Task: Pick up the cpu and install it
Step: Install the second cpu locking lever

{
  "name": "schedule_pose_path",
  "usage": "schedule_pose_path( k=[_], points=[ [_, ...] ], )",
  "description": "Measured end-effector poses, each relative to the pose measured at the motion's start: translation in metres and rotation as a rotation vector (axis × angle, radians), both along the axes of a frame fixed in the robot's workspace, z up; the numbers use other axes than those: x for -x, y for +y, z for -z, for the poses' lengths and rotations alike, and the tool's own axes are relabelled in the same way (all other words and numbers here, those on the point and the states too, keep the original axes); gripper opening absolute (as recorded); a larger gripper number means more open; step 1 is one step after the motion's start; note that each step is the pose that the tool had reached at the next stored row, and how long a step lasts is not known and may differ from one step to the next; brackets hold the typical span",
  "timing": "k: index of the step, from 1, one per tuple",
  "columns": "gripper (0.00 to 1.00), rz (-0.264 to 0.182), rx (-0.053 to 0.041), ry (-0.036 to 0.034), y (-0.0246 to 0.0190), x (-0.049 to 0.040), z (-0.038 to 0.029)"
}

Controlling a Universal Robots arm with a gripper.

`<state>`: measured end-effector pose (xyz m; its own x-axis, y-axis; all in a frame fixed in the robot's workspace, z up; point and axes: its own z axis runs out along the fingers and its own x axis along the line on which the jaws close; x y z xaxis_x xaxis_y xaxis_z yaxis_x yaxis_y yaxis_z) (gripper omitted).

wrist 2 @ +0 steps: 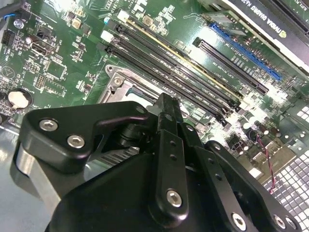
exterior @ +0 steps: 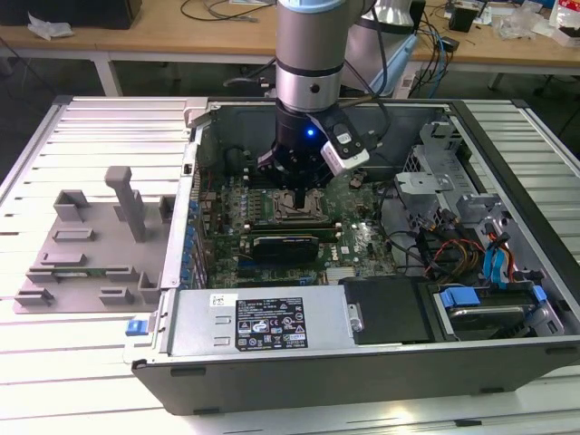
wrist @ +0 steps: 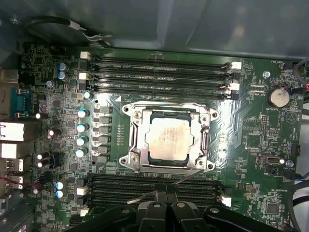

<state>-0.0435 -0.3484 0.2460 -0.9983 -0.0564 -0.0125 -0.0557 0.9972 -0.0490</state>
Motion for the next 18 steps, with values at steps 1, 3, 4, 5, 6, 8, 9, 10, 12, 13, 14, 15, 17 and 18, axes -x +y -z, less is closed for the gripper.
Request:
schedule_pose_path(
  k=[1, 3, 4, 5, 6, 8, 9, 10, 12, 13, 14, 15, 17, 18],
  points=[
    [0.11, 0.000, 0.0000, 0.0000, 0.0000, 0.0000, 0.0003],
    [0.11, 0.000, 0.0001, 0.0000, 0.0000, 0.0001, 0.0011],
    [0.11, 0.000, 0.0000, 0.0000, 0.0000, 0.0000, 0.0016],
    [0.11, 0.000, 0.0001, 0.0000, 0.0000, 0.0000, 0.0024],
    [0.11, 0.000, 0.0000, 0.0000, 0.0000, 0.0000, 0.0030],
    [0.11, 0.000, 0.0000, 0.0000, 0.0000, 0.0000, 0.0047],
    [0.11, 0.000, 0.0000, 0.0000, 0.0000, 0.0001, 0.0051],
    [0.11, 0.000, 0.0002, 0.0001, -0.0001, 0.0007, 0.0057],
    [0.11, -0.001, 0.0000, -0.0001, -0.0007, 0.0017, 0.0061],
    [0.11, -0.002, -0.0001, -0.0001, -0.0012, 0.0022, 0.0063],
    [0.11, -0.002, 0.0000, -0.0001, -0.0016, 0.0027, 0.0064],
    [0.11, -0.003, 0.0000, -0.0001, -0.0019, 0.0035, 0.0066],
    [0.11, -0.003, 0.0001, 0.0000, -0.0021, 0.0065, 0.0078],
    [0.11, -0.003, 0.0000, -0.0001, -0.0021, 0.0074, 0.0087]
  ],
)
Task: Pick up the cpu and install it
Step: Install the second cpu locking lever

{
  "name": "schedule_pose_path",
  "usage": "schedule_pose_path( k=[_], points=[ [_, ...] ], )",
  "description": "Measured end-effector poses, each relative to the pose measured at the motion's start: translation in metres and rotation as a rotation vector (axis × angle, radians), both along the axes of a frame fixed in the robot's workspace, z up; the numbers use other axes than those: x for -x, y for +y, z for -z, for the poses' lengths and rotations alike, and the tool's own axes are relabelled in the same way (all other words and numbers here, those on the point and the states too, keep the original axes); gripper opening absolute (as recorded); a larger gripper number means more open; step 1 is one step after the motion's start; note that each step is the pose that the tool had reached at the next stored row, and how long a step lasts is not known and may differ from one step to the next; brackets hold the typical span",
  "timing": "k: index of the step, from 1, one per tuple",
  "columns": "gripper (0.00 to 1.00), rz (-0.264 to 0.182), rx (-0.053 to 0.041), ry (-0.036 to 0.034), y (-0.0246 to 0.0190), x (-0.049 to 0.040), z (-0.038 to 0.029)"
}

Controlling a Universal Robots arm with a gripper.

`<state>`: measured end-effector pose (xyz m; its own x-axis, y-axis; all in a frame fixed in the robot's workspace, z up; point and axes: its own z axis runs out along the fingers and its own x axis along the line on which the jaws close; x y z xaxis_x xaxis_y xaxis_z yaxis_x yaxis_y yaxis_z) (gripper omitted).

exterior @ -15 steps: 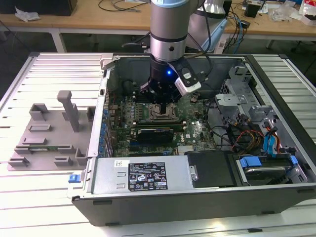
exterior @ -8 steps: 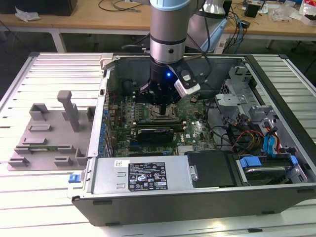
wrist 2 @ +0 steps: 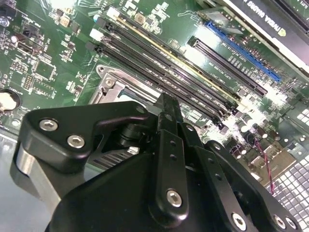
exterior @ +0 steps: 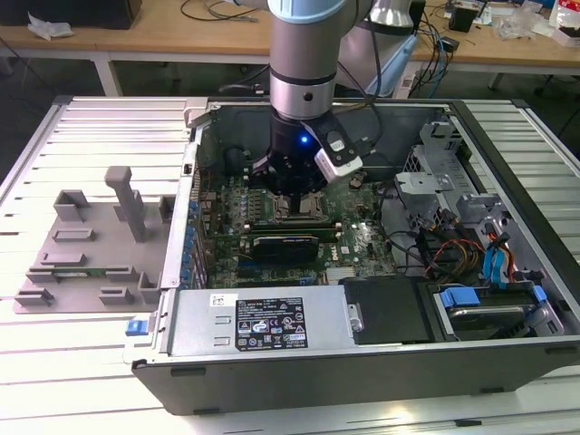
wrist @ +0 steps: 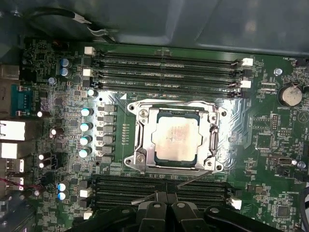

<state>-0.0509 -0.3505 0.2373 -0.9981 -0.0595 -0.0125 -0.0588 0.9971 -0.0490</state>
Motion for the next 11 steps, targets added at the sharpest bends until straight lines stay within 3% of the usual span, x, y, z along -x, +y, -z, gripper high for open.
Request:
schedule_pose_path(
  k=[11],
  points=[
    [0.11, 0.000, 0.0001, -0.0014, 0.0000, 0.0048, 0.0071]
  ],
)
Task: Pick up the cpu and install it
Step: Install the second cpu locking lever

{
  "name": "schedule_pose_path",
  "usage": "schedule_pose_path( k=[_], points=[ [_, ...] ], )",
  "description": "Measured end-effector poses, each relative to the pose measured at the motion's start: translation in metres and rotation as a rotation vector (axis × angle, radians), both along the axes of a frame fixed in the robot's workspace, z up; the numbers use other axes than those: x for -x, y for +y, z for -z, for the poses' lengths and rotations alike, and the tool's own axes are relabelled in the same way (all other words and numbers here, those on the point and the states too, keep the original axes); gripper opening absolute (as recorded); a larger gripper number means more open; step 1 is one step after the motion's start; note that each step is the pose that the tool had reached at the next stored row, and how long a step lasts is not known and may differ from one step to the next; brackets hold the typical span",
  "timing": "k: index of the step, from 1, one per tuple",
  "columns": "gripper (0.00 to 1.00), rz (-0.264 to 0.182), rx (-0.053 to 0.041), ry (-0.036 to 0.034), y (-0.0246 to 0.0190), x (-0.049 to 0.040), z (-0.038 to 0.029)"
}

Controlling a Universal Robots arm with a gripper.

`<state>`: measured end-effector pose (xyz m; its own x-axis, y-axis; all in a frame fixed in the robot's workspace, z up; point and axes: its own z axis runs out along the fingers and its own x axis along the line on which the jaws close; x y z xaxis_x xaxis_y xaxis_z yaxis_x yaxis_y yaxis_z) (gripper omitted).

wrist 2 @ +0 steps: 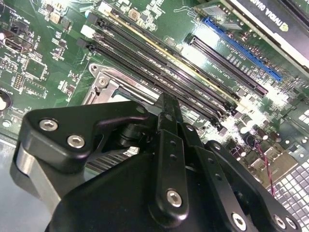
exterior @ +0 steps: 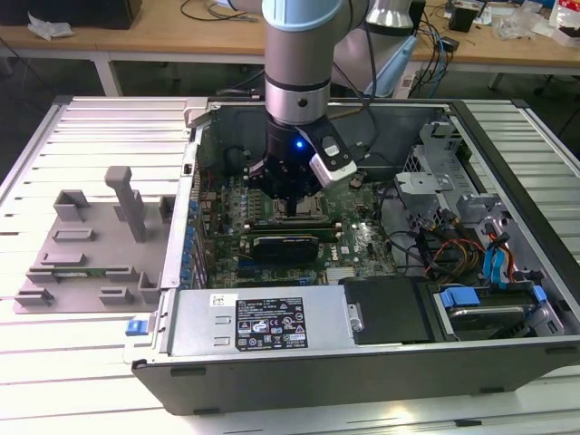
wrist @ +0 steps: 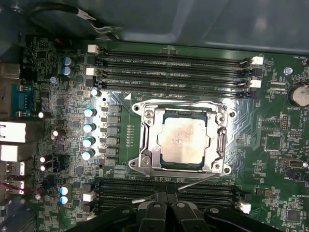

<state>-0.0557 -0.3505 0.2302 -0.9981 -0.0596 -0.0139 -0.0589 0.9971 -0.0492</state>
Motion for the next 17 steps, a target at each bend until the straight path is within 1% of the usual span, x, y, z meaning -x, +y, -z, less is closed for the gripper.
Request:
schedule_pose_path(
  k=[3, 5, 6, 8, 17],
  points=[
    [0.11, 0.000, 0.0000, -0.0004, 0.0000, 0.0006, 0.0021],
    [0.11, 0.000, 0.0000, -0.0055, 0.0000, 0.0013, 0.0073],
    [0.11, 0.000, 0.0000, -0.0077, 0.0000, 0.0015, 0.0088],
    [0.11, 0.000, 0.0000, -0.0092, 0.0000, 0.0016, 0.0097],
    [0.11, 0.000, -0.0001, -0.0098, 0.0000, 0.0018, 0.0111]
  ],
)
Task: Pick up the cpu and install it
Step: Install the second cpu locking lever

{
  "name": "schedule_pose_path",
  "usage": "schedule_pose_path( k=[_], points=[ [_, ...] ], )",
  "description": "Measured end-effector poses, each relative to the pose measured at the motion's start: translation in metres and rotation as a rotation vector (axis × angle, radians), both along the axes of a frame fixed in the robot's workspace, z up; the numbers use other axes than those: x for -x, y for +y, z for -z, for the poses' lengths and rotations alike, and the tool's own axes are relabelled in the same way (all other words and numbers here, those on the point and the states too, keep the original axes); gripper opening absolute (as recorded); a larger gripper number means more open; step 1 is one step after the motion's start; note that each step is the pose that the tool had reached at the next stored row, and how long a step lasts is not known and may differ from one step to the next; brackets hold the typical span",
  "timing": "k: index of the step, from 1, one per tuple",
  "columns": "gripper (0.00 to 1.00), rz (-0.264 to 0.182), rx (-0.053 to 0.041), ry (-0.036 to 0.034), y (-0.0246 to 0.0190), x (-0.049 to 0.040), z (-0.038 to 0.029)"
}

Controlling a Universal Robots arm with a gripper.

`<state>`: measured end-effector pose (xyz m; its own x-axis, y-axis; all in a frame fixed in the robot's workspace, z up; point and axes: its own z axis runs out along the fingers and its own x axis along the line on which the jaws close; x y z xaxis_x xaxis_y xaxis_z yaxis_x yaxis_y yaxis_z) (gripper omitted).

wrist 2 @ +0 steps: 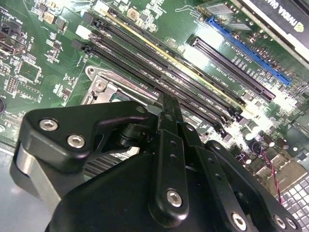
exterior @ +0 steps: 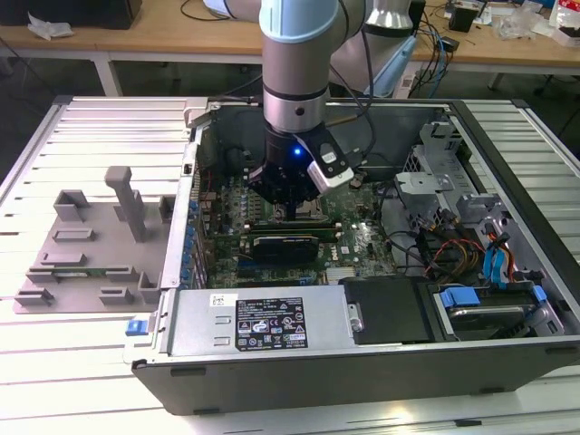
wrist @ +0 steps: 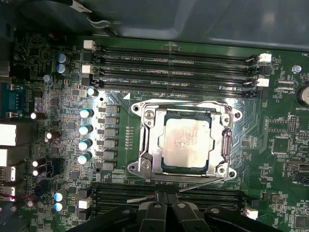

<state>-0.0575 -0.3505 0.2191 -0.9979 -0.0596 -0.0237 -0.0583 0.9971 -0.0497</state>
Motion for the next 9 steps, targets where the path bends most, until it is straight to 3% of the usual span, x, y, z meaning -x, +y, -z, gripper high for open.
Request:
schedule_pose_path(
  k=[9],
  points=[
    [0.11, 0.000, 0.0001, -0.0054, 0.0004, 0.0014, 0.0064]
  ],
)
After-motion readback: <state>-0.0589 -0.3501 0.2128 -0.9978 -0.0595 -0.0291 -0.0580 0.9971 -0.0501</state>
